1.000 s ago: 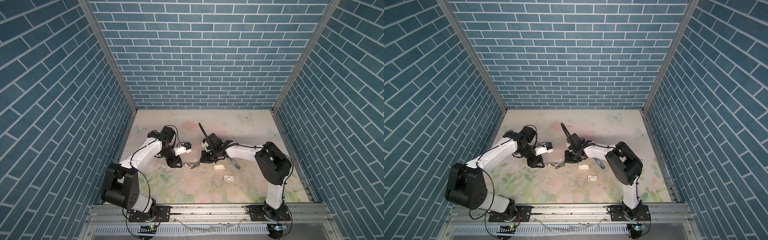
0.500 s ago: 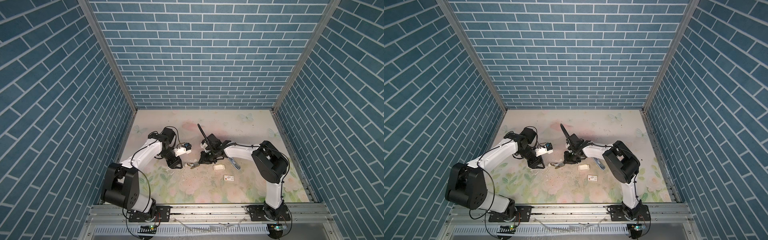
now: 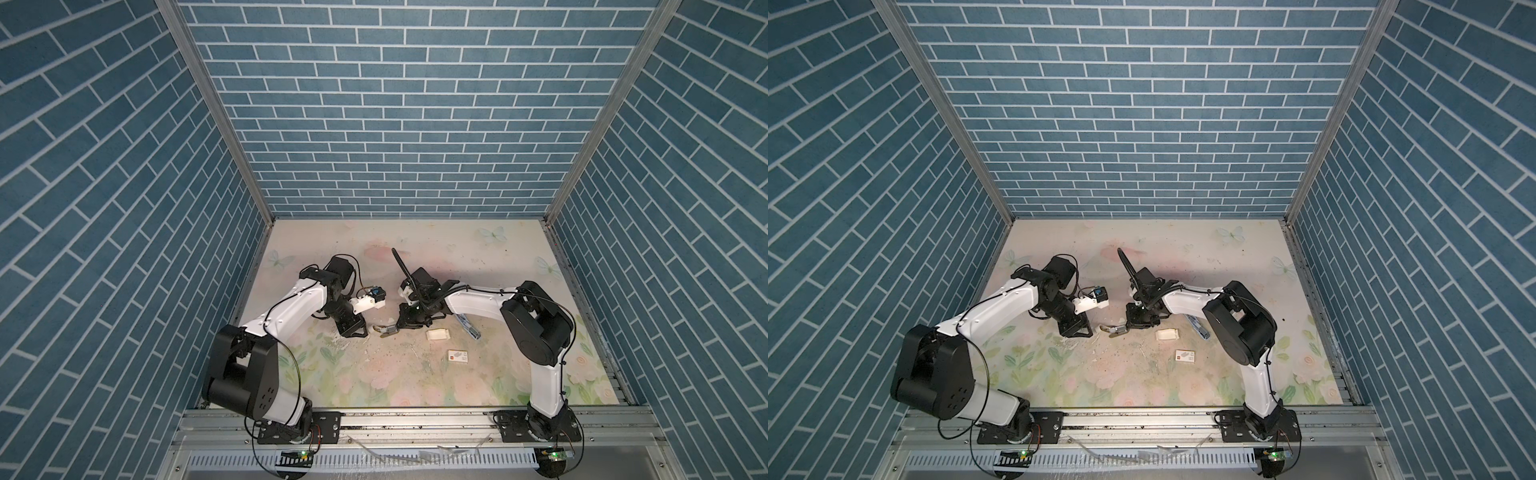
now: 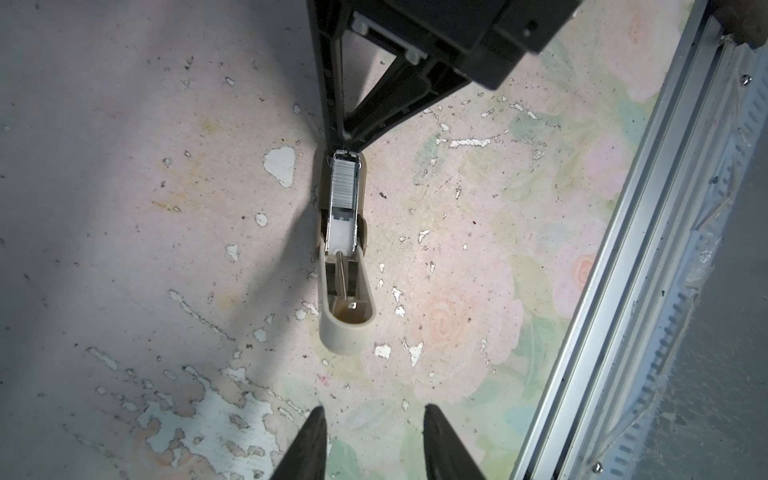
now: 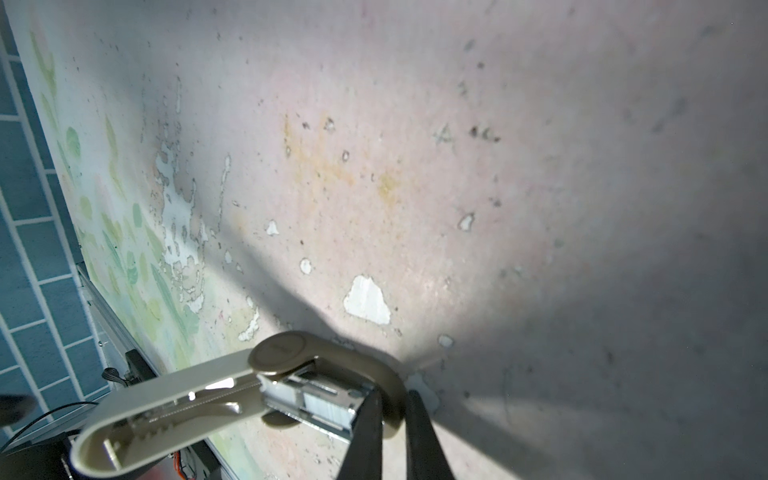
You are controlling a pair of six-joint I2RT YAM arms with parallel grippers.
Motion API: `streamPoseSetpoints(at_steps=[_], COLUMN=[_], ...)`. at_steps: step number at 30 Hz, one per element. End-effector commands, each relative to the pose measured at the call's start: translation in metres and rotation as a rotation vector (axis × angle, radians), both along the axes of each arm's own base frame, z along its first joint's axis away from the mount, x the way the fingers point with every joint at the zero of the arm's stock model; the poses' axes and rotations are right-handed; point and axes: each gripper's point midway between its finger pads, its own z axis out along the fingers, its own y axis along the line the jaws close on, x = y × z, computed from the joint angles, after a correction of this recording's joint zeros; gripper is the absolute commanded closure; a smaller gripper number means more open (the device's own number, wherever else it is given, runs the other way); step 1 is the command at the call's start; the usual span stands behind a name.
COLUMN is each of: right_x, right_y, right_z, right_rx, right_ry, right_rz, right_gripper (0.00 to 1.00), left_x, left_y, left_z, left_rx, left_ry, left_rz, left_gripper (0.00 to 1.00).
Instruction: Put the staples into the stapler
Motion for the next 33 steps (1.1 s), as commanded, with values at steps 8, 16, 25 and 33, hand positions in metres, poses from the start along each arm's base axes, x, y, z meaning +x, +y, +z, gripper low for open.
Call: streamPoseSetpoints(at_steps=[8, 16, 25, 33], right_x=[-0.004, -0.006, -0.005, -0.006], right_y=[-0.004, -0.006, -0.006, -0.006], right_z=[-0.006, -0.011, -0.012, -0.013], right_rx=[-0.038, -0.047, -0.042, -0.044], right_ry=[-0.004, -0.002, -0.004, -0.002], right_rz=[0.035, 0.031, 0.029, 0.03], right_gripper=[0.87, 0.87, 0.88, 0.88], left_x=[-0.005, -0.002, 0.006, 0.012], left_y=[-0.003, -0.007, -0.018, -0.021], left_z=[-0.004, -0.016, -0.03, -0.028], left_rx=[-0.012, 0.002, 0.022, 0.014], left_ry=[0.026, 0.046, 0.02, -0.013], left_rz=[-0.008, -0.017, -0.011, 0.003], left_gripper=[0.63, 0.67, 0.78, 0.8])
